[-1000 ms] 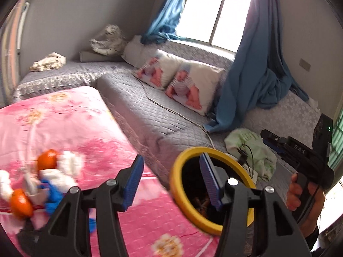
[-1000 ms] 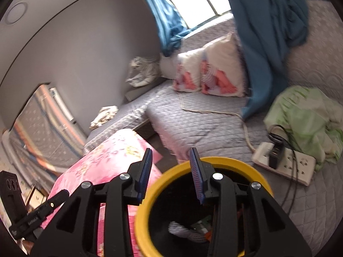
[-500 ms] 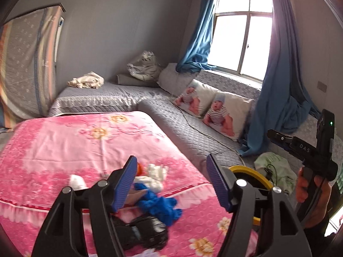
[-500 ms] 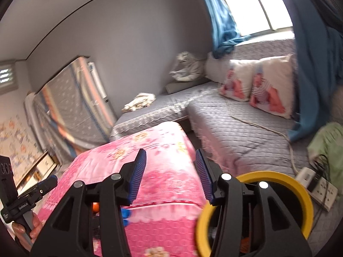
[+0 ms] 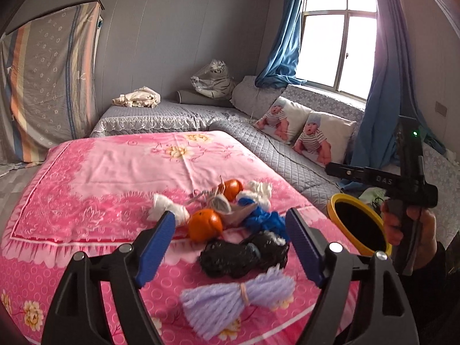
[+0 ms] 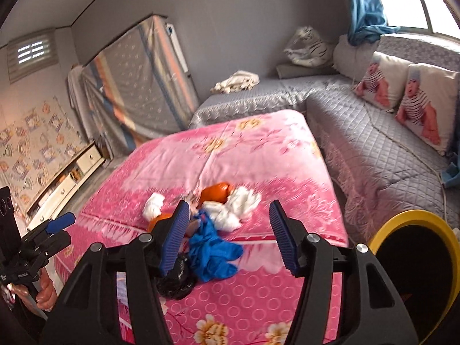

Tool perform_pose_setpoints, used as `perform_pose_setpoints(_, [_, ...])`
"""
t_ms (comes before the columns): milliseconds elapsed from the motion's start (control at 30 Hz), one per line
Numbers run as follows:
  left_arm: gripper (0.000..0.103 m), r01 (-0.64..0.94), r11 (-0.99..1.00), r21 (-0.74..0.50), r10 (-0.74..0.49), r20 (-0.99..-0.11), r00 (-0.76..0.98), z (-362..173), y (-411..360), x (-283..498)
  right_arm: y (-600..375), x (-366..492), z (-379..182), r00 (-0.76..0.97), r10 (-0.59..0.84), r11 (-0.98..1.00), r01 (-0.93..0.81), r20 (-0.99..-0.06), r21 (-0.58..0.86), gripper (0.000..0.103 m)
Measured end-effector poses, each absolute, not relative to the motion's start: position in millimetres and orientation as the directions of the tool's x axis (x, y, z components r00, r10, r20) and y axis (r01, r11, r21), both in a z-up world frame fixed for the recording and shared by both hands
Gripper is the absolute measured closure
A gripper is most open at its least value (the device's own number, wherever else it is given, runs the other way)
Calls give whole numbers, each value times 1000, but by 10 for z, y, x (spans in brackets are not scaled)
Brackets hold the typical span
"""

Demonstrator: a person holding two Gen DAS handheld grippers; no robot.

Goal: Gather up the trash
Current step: 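Move both grippers back over the remaining trash on the bed, then grasp the blue glove with the right gripper while the left gripper grasps the purple foam bundle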

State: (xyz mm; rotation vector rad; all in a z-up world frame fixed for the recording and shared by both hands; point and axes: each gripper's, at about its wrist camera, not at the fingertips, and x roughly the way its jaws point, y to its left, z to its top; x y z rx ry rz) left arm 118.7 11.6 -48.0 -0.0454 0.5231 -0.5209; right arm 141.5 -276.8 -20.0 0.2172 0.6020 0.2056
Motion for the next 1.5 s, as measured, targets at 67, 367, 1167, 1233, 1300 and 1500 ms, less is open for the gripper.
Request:
perform_pose_setpoints(67, [28,474,864,-171,-494,-471,731,-557,163,1140,-2657,1469,-281,786,264,957,-141,-560,253,47])
perform_pose_setpoints(367, [28,535,827,-174,-538,-525,660,-895,156,1027,-2387,1621,-574,723,264,963,-165,-639,212,47])
perform_pose_setpoints(1167, [28,582,795,-169,-543,-627,559,-1258,22,1228,-2248,1994,-909,629,251,968,-180,-735,176,42])
perform_pose_setpoints(1233, [31,576,800,-168,-537,-630,561,-1261,15,1241,-2230,2015,-922,623,256,966,-190,-739,175,42])
perform_pose_setpoints(1300, [35,574,801,-167,-532,-636,558,-1268,0,1244,-2194,2038,-948,612,259,965,-202,-748,169,42])
perform_pose_setpoints(1500, [52,561,820,-116,-481,-670,566,-1309,-83,1245,-2165,2150,-1078,571,264,963,-205,-777,176,48])
